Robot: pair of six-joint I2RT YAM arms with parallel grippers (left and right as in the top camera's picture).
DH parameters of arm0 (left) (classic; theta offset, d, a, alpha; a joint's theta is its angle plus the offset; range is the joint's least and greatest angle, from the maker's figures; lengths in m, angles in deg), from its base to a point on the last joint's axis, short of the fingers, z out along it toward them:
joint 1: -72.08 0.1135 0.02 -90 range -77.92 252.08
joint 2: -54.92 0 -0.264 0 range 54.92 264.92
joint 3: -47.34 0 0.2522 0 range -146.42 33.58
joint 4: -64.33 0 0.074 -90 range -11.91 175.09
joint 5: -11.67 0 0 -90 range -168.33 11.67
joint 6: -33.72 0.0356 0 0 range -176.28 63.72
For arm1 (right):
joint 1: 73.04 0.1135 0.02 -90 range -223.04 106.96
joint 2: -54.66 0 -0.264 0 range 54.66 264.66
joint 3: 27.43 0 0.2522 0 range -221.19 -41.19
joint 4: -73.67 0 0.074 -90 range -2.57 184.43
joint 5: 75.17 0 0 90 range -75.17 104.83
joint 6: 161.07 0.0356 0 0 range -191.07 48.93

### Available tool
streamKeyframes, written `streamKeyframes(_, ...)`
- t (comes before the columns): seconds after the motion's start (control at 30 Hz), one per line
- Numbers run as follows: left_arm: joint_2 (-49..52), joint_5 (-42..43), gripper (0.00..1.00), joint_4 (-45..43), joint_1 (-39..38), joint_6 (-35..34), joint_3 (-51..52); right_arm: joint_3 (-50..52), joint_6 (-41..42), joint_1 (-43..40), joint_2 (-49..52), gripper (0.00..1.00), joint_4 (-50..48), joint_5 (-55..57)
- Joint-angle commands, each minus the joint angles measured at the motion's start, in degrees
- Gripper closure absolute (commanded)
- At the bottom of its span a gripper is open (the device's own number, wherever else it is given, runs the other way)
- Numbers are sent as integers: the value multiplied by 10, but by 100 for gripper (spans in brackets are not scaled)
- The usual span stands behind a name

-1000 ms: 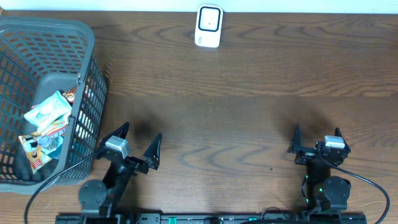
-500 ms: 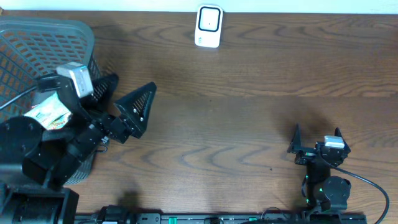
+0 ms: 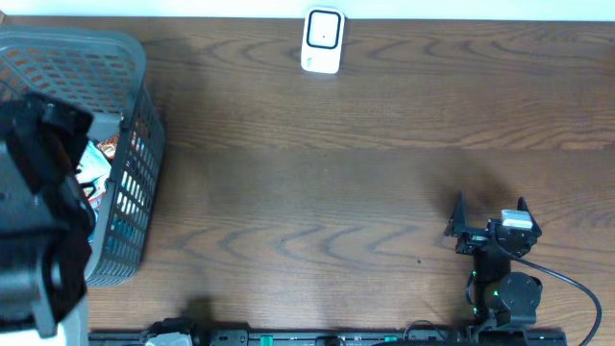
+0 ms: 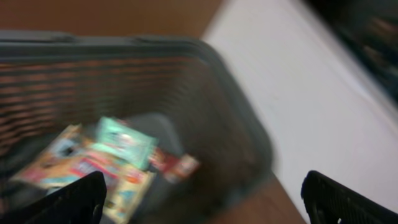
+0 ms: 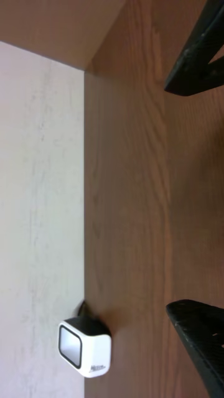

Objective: Scan the item barcode
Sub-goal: 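Reach the left gripper into the grey basket toward the items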

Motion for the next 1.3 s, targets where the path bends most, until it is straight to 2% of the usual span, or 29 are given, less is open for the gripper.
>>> streamKeyframes(0.0,56,-34,2,71,88,-129,-7,1,-9,4,-3,1,2,0)
streamKeyframes(0.03,92,8,2,99,142,-144,-7,1,-9,4,-3,1,2,0)
streamKeyframes(0.1,134,93,2,125,199,-145,-7,1,-9,4,-3,1,2,0)
streamKeyframes(0.2,173,206,2,144,236,-129,-7,1,-9,4,-3,1,2,0)
streamKeyframes(0.27,189,201,2,147,236,-106,-7,1,-9,4,-3,1,2,0)
streamKeyframes(0.33,200,181,2,155,236,-133,-7,1,-9,4,-3,1,2,0)
streamKeyframes(0.4,217,176,2,235,247,-300,-7,1,-9,4,-3,0,2,0)
streamKeyframes(0.43,222,175,2,269,251,-354,-7,1,-9,4,-3,1,2,0)
streamKeyframes(0.47,229,173,2,285,254,-377,-5,1,-9,4,-3,1,2,0)
streamKeyframes(0.63,239,135,2,280,256,-410,28,1,-9,4,-3,1,2,0)
streamKeyframes(0.83,271,130,2,231,256,-411,82,1,-9,4,-3,1,2,0)
streamKeyframes(1.27,376,137,2,217,256,-400,89,1,-9,4,-3,1,2,0)
